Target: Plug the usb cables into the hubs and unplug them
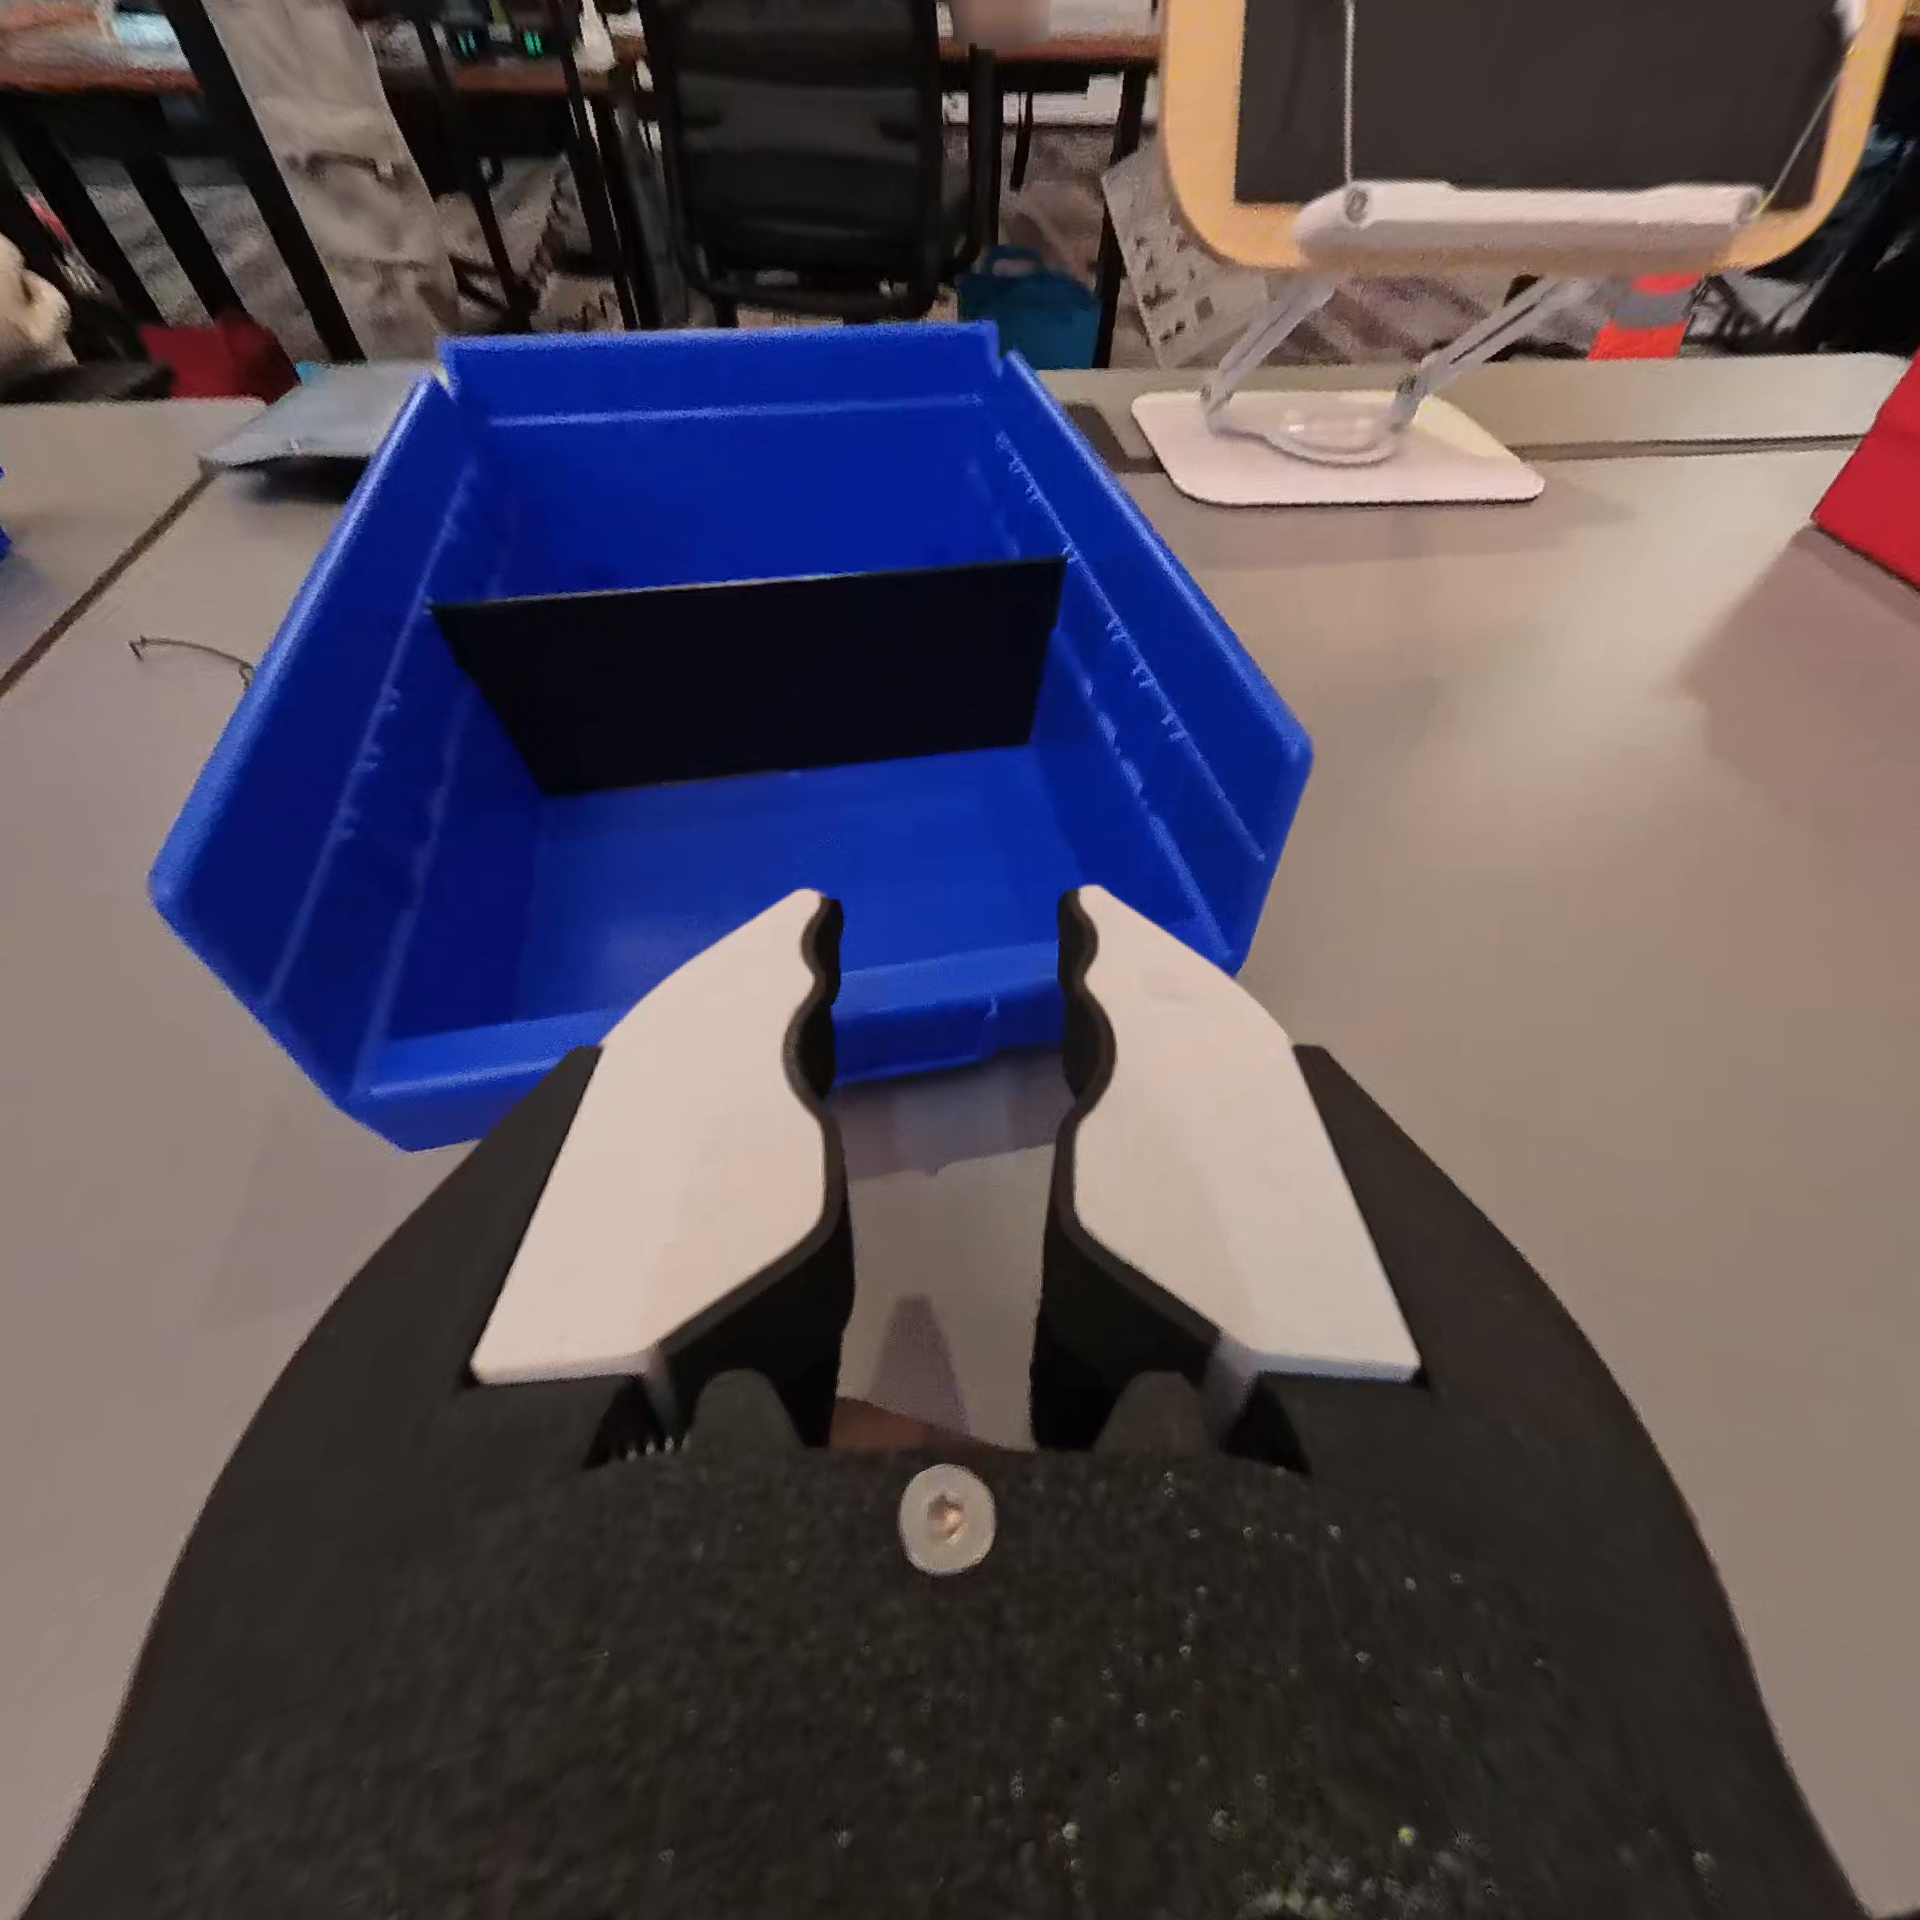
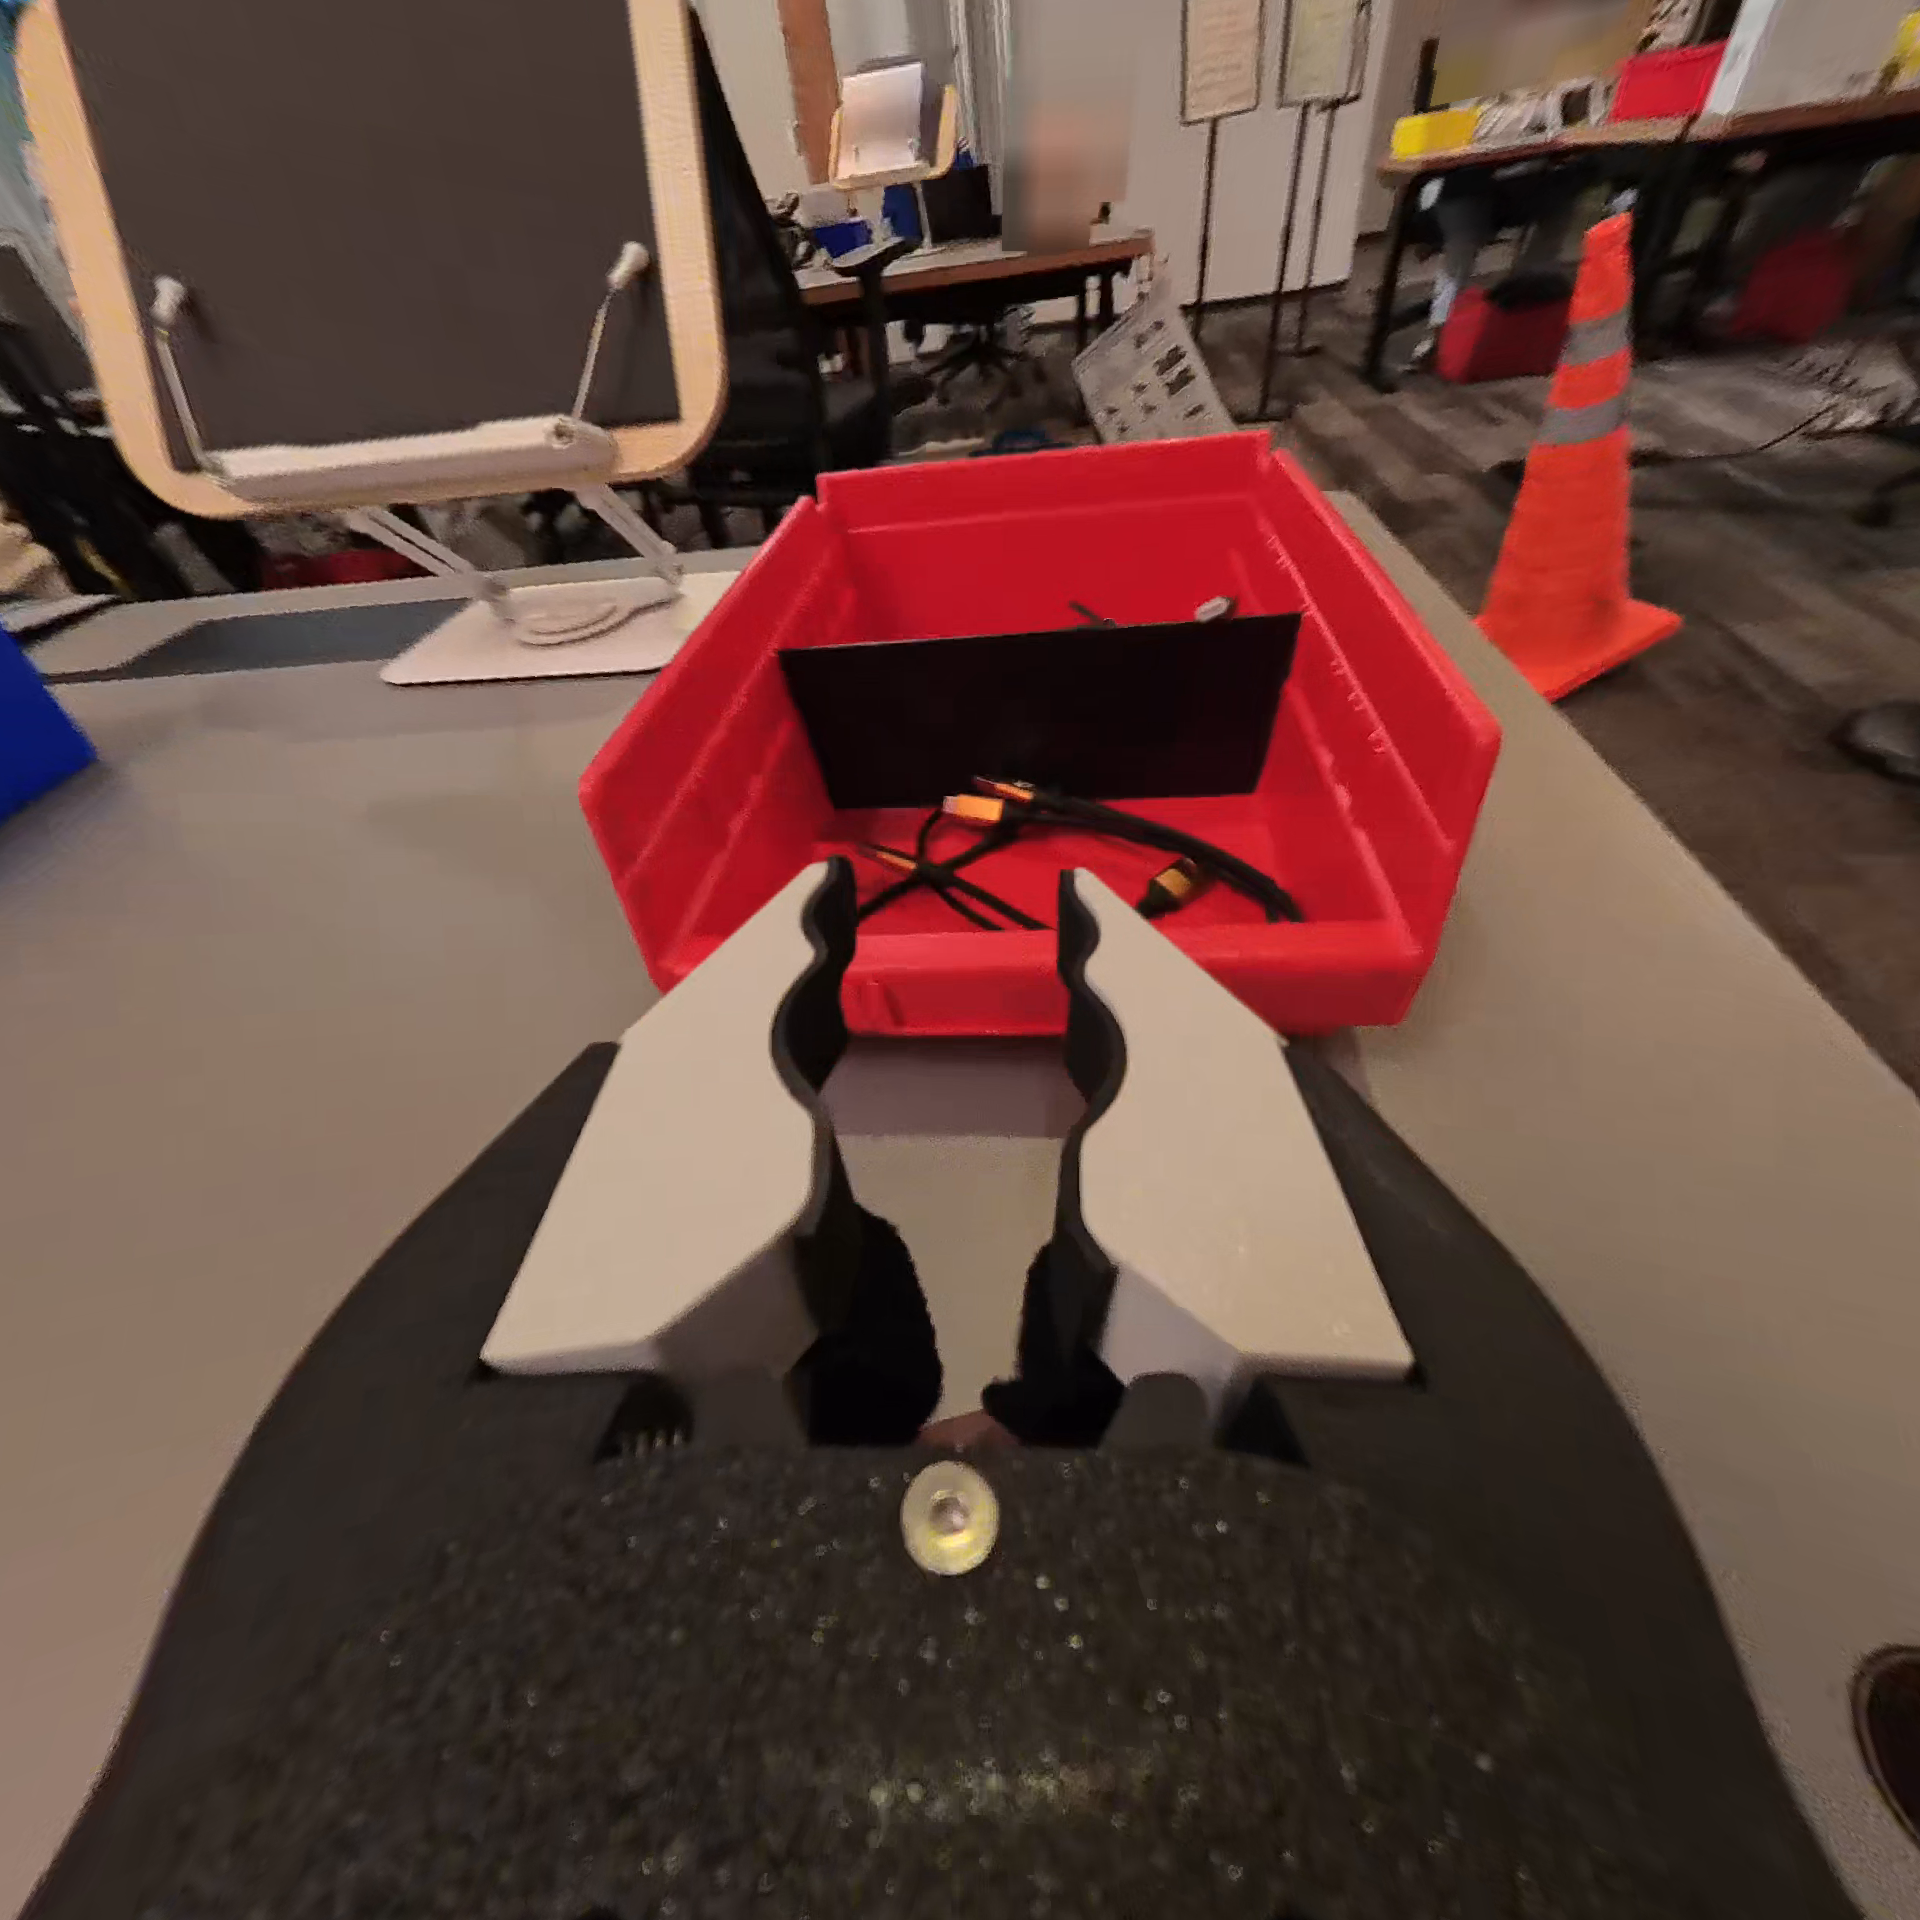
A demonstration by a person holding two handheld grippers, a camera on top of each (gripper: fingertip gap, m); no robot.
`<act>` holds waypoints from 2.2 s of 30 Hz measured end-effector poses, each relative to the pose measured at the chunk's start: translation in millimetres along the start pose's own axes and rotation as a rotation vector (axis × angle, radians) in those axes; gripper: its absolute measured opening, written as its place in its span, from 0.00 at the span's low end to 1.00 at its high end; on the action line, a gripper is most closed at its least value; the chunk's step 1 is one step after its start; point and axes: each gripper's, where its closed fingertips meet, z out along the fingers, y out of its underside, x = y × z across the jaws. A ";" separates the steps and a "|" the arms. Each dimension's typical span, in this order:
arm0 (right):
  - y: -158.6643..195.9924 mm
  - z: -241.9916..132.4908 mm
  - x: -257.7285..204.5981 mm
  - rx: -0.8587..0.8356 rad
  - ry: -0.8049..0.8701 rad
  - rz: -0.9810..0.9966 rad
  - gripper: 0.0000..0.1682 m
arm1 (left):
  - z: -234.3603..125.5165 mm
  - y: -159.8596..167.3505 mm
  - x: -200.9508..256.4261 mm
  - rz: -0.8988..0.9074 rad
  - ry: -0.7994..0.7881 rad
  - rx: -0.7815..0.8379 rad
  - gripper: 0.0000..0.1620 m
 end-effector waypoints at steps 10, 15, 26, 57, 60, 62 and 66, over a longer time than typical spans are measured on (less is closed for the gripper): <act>13.2 16.0 8.3 -0.071 0.042 -0.033 0.23 | 6.8 -5.6 -2.8 -0.047 0.017 0.050 0.25; 8.1 18.7 2.2 -0.055 0.026 -0.070 0.23 | 6.4 -0.4 -0.7 -0.013 0.016 0.030 0.25; 38.0 89.6 -110.6 -0.241 -0.203 -0.126 0.46 | -13.1 11.1 3.1 0.142 -0.052 0.035 0.33; 45.6 28.5 28.4 -0.213 0.361 0.093 0.03 | 165.7 -2.1 447.6 0.192 0.460 -0.205 0.07; 34.1 22.5 13.1 -0.168 0.381 0.071 0.02 | 154.0 -4.4 432.1 0.196 0.412 -0.177 0.03; 27.1 22.1 -9.6 -0.141 0.379 0.036 0.02 | 139.2 -7.0 412.1 0.200 0.377 -0.136 0.03; 14.8 30.9 -86.8 -0.092 0.265 -0.019 0.02 | 109.3 -18.9 339.2 0.178 0.276 -0.072 0.03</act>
